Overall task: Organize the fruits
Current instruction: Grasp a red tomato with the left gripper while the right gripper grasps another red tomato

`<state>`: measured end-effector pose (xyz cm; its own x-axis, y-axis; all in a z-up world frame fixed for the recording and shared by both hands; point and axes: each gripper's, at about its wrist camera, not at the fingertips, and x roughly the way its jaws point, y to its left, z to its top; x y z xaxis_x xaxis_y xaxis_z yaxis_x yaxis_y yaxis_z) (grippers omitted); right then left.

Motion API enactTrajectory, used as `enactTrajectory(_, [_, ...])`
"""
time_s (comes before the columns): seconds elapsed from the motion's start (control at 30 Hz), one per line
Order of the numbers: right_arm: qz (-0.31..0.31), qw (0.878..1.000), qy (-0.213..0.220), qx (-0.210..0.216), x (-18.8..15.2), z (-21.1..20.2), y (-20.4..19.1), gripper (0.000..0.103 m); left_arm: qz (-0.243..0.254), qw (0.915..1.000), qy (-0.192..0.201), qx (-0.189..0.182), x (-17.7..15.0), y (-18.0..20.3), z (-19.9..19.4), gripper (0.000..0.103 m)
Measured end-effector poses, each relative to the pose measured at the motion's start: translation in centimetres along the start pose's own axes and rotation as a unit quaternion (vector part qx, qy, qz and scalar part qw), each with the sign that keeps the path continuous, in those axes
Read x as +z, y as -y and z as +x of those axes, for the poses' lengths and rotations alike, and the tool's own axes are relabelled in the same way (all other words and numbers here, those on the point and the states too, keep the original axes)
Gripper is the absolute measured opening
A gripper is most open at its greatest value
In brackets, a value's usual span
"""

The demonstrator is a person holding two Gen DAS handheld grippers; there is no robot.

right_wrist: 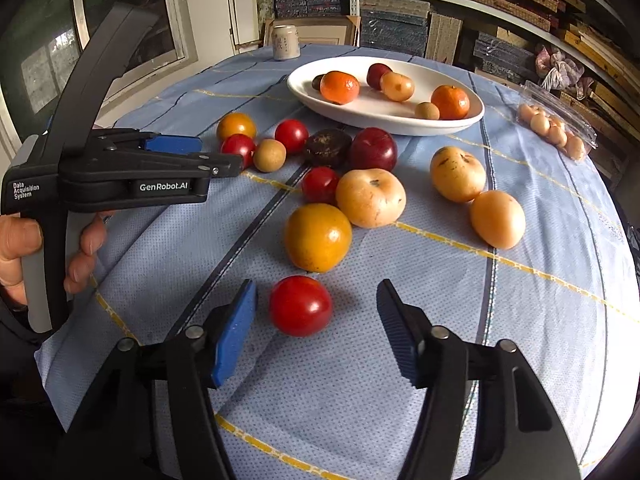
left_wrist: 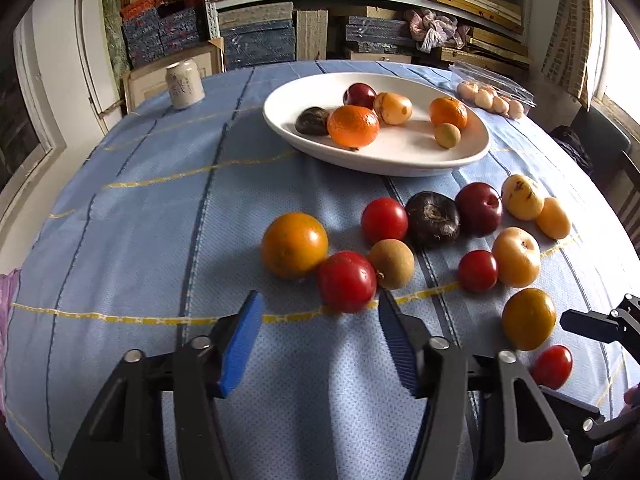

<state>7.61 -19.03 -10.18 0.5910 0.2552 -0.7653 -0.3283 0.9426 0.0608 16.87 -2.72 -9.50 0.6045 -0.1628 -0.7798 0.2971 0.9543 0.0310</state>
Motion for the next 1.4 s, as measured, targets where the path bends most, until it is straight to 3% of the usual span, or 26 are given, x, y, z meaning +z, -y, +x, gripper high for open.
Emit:
enactTrajectory(0.2, [0.004, 1.0, -0.003, 0.0, 0.0, 0.4, 0.3, 0.055, 0.012, 0.9999, 0.003, -0.008, -0.2, 0.6, 0.3, 0.048])
enactTrajectory(0.33, [0.002, 1.0, -0.004, -0.001, 0.0, 0.6, 0.3, 0.052, 0.01, 0.9998, -0.002, -0.016, 0.0, 0.5, 0.7, 0.036])
enactTrajectory(0.5, [-0.001, 1.0, -0.003, 0.005, 0.0, 0.7, 0.2, 0.031, 0.01, 0.9997, 0.0, -0.021, -0.1, 0.4, 0.7, 0.03])
enactTrajectory(1.4, [0.018, 1.0, 0.009, 0.021, -0.3, 0.1, 1.0, 0.031, -0.001, 0.9992, 0.022, -0.034, -0.3, 0.2, -1.6, 0.029])
